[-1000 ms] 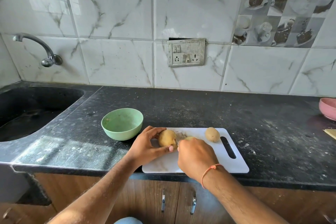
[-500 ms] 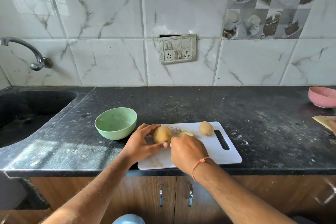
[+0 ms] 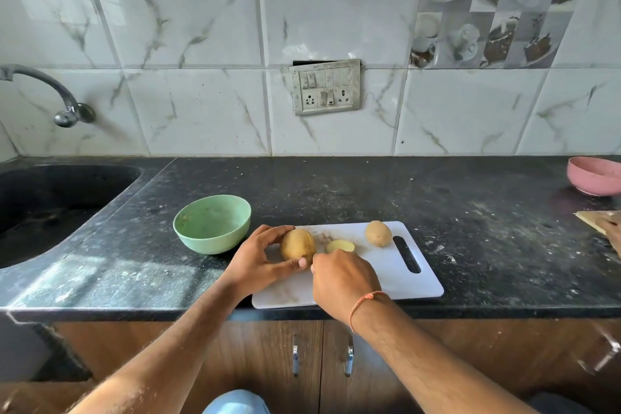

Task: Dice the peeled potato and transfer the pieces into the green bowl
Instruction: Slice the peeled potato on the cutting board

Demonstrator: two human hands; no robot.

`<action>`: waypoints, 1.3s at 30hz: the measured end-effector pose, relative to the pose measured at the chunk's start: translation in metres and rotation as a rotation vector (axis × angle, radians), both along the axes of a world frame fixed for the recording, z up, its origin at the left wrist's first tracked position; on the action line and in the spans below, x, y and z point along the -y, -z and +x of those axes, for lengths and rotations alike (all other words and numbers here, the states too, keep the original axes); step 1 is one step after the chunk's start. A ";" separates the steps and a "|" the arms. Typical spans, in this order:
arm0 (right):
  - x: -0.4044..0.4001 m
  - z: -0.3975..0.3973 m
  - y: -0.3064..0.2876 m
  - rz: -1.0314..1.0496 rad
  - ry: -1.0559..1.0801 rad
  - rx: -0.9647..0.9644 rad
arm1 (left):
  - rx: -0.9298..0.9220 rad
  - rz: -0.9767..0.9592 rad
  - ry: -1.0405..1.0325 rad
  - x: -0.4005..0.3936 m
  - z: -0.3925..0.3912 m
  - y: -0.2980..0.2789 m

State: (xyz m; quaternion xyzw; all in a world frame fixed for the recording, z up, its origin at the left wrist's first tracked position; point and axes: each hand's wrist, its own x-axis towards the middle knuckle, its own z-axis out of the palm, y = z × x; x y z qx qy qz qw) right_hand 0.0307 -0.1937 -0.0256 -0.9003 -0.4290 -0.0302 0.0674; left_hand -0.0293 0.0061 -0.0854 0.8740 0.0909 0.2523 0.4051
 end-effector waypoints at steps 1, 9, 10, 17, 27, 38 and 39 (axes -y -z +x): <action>0.002 -0.001 0.002 -0.005 0.000 -0.008 | -0.001 -0.003 0.005 0.000 0.000 0.000; 0.036 -0.017 0.012 -0.021 -0.058 -0.003 | -0.023 -0.022 0.021 -0.001 -0.001 -0.001; 0.040 -0.018 0.012 -0.030 -0.063 -0.004 | -0.025 -0.021 0.023 -0.001 -0.002 -0.001; 0.064 -0.021 0.011 -0.050 -0.024 0.101 | -0.022 -0.029 0.013 -0.003 -0.002 0.001; 0.066 -0.007 0.006 0.112 0.093 0.037 | -0.023 -0.086 -0.006 -0.001 -0.003 -0.001; 0.033 -0.010 -0.021 0.218 0.097 -0.022 | 0.009 -0.167 -0.038 0.001 -0.002 0.001; 0.029 -0.010 -0.023 0.218 0.092 -0.026 | 0.009 -0.165 -0.043 0.001 -0.002 0.001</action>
